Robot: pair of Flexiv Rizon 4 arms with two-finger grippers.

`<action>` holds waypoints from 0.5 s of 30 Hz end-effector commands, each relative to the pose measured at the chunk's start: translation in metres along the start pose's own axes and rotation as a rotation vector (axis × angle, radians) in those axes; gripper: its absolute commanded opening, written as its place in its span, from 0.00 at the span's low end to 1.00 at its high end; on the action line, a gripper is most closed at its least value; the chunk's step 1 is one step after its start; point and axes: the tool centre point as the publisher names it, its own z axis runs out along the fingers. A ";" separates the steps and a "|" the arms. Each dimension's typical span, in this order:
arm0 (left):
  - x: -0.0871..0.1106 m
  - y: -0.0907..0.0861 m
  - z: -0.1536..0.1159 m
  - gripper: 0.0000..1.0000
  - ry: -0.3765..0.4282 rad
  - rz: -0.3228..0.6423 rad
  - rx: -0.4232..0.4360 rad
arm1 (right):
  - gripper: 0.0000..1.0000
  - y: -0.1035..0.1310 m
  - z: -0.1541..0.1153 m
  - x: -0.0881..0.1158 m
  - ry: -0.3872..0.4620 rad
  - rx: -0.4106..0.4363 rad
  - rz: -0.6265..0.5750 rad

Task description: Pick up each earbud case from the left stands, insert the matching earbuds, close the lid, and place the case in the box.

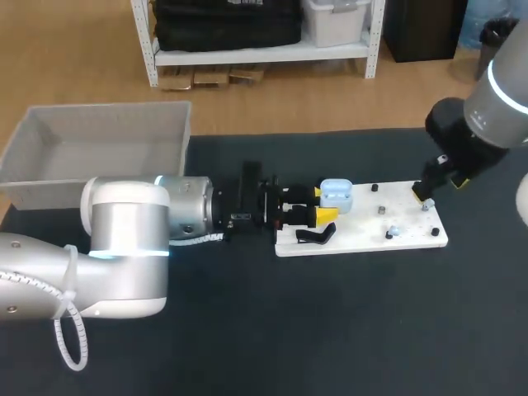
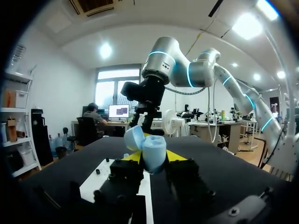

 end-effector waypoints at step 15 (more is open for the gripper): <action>0.000 -0.002 0.000 0.00 0.000 0.001 -0.005 | 0.78 -0.014 0.046 0.004 0.064 0.063 0.003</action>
